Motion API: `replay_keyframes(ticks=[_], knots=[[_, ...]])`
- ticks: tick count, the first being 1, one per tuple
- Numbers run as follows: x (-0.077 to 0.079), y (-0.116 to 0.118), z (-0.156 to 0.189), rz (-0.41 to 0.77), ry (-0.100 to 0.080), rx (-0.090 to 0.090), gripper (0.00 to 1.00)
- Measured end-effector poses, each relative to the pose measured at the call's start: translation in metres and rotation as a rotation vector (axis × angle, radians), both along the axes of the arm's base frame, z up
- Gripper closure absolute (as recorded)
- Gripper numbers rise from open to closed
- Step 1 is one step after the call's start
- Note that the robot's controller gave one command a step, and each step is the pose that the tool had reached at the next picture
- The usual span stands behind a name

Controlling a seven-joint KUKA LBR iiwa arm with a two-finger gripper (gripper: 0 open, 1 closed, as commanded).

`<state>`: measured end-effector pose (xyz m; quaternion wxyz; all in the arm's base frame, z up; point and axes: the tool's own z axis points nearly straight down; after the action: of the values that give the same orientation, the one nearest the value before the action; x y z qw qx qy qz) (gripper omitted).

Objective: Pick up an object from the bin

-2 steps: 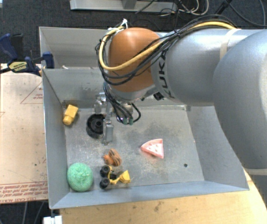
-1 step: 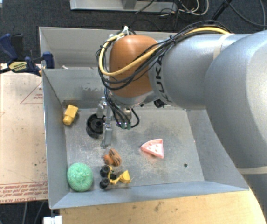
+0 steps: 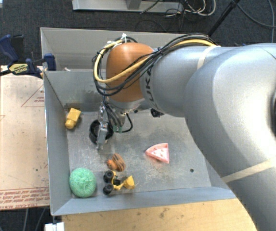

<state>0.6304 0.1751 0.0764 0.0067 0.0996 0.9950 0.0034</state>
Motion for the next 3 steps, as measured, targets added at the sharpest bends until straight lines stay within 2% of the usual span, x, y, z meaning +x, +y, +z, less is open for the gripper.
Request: replay_keyframes(ticks=[2, 3], knots=[[-0.002, -0.001, 0.0, 0.003, -0.006, 0.001, 1.0], [-0.028, -0.008, 0.003, -0.025, -0.005, 0.001, 1.0]])
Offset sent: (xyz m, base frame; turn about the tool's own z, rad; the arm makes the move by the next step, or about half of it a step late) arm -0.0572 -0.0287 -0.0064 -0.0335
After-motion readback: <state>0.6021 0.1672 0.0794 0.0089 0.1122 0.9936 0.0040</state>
